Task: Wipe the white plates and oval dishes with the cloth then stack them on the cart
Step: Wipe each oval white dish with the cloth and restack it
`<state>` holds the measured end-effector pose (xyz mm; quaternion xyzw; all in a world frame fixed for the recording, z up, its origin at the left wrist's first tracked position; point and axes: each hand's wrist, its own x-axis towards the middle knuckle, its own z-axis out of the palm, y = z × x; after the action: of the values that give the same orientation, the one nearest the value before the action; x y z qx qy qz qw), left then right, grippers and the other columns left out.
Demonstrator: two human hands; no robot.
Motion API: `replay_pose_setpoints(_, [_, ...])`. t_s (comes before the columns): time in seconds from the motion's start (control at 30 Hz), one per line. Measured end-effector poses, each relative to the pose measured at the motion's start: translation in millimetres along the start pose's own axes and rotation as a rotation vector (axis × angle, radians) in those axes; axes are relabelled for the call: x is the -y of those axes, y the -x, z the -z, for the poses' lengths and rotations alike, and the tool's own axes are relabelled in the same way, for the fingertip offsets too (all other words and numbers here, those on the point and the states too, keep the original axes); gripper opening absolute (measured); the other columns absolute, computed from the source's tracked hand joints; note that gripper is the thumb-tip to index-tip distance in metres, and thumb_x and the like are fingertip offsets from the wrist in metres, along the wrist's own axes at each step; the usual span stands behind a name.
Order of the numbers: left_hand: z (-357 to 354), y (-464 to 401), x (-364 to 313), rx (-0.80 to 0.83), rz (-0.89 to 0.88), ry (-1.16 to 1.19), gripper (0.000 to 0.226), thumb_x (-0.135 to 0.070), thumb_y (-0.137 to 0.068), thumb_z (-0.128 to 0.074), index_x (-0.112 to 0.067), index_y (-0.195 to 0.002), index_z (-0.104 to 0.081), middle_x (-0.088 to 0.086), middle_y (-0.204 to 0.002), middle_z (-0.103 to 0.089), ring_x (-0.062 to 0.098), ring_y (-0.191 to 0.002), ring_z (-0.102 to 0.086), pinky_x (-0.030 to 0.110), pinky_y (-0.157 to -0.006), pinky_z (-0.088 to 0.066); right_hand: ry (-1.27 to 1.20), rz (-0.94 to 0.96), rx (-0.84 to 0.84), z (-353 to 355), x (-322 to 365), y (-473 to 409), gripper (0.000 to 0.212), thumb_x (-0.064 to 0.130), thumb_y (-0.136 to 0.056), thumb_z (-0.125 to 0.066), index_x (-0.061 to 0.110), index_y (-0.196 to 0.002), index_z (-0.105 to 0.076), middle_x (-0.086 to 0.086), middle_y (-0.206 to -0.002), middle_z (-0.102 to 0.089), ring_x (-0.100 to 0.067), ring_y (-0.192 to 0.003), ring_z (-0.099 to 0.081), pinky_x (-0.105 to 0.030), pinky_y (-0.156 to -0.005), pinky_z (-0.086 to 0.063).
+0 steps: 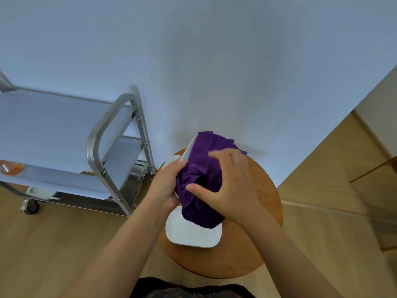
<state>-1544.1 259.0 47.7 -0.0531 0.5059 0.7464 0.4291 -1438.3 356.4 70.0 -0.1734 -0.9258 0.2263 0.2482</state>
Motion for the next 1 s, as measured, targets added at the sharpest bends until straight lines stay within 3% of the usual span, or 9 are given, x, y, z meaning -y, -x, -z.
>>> replay_pose_setpoints(0.07, [-3.4,2.3,-0.5,0.035,-0.032,-0.02,0.023,-0.026,-0.09,-0.059,-0.007,-0.097,-0.07,0.013,-0.089,-0.073,0.024,-0.081,-0.071,0.038,-0.075,-0.059,0.079,-0.092,0.317,-10.8,2.6,1.7,0.1,0.087,-0.069,-0.027,0.031,-0.15,-0.009,-0.003,-0.159,-0.006,-0.023,-0.145,-0.002,-0.042,-0.117,-0.009])
replay_pose_setpoints(0.1, [-5.8,3.0,-0.9,0.032,-0.049,-0.062,0.027,-0.03,-0.09,-0.06,-0.007,-0.102,-0.07,0.014,-0.097,-0.072,0.026,-0.092,-0.07,0.041,-0.084,-0.057,0.122,-0.098,0.42,-18.5,4.2,4.0,0.103,0.089,-0.067,-0.013,0.033,-0.15,0.007,0.0,-0.159,0.011,-0.022,-0.145,0.015,-0.045,-0.116,0.005])
replay_pose_setpoints(0.17, [-9.5,4.0,-2.5,0.005,-0.06,-0.12,0.035,-0.035,-0.09,-0.06,-0.008,-0.111,-0.067,0.016,-0.109,-0.07,0.03,-0.105,-0.065,0.047,-0.095,-0.05,0.154,-0.057,0.474,-30.3,5.6,8.5,0.101,0.088,-0.066,0.001,0.031,-0.148,0.015,0.002,-0.158,0.019,-0.02,-0.142,0.023,-0.043,-0.112,0.016])
replay_pose_setpoints(0.27, [-7.6,5.5,-5.2,-0.048,-0.016,-0.079,0.034,-0.031,-0.089,-0.061,-0.005,-0.11,-0.066,0.015,-0.099,-0.073,0.029,-0.091,-0.071,0.042,-0.078,-0.058,0.191,0.077,0.482,-30.3,-0.8,17.1,0.086,0.076,-0.081,-0.015,0.028,-0.151,-0.001,0.003,-0.16,0.005,-0.02,-0.146,0.008,-0.04,-0.114,0.007])
replay_pose_setpoints(0.33, [-5.1,6.5,-6.2,-0.065,0.025,-0.042,0.028,-0.029,-0.089,-0.061,-0.005,-0.103,-0.065,0.012,-0.082,-0.075,0.026,-0.071,-0.073,0.035,-0.055,-0.058,0.259,0.243,0.402,-22.5,-6.7,25.0,0.074,0.059,-0.084,-0.051,0.02,-0.145,-0.036,-0.004,-0.155,-0.028,-0.027,-0.142,-0.026,-0.045,-0.112,-0.022])
replay_pose_setpoints(0.43, [-5.3,7.9,-8.5,-0.064,0.067,0.003,0.022,-0.024,-0.093,-0.057,-0.004,-0.104,-0.059,0.014,-0.071,-0.073,0.027,-0.061,-0.072,0.034,-0.046,-0.055,0.299,0.474,0.203,-13.7,-20.2,30.8,0.051,0.035,-0.064,-0.085,0.011,-0.107,-0.071,-0.009,-0.12,-0.066,-0.029,-0.107,-0.065,-0.038,-0.083,-0.054])
replay_pose_setpoints(0.6, [-3.1,6.1,-17.2,-0.033,0.1,0.001,0.024,-0.015,-0.095,-0.053,-0.002,-0.115,-0.054,0.018,-0.092,-0.066,0.031,-0.08,-0.064,0.036,-0.049,-0.058,0.256,0.636,0.126,-3.0,-38.3,22.1,0.044,0.025,-0.063,-0.087,0.008,-0.101,-0.073,-0.009,-0.108,-0.071,-0.026,-0.097,-0.069,-0.033,-0.08,-0.055])
replay_pose_setpoints(0.8, [7.3,5.6,-26.2,0.128,0.098,-0.18,0.041,-0.014,-0.094,-0.052,0.002,-0.132,-0.048,0.024,-0.123,-0.058,0.039,-0.105,-0.059,0.046,-0.083,-0.052,0.254,0.759,0.06,12.8,-53.2,13.1,0.024,0.022,-0.084,-0.062,0.005,-0.095,-0.075,-0.012,-0.099,-0.073,-0.027,-0.09,-0.07,-0.035,-0.078,-0.056])
replay_pose_setpoints(1.0, [21.1,9.0,-45.5,0.255,0.181,-0.387,0.04,-0.022,-0.074,-0.062,-0.005,-0.109,-0.059,0.014,-0.086,-0.073,0.027,-0.075,-0.072,0.034,-0.058,-0.058,0.309,0.623,-0.019,34.4,-79.8,6.7,0.039,0.009,-0.054,-0.09,0.002,-0.089,-0.075,-0.014,-0.093,-0.073,-0.031,-0.084,-0.071,-0.043,-0.076,-0.057])
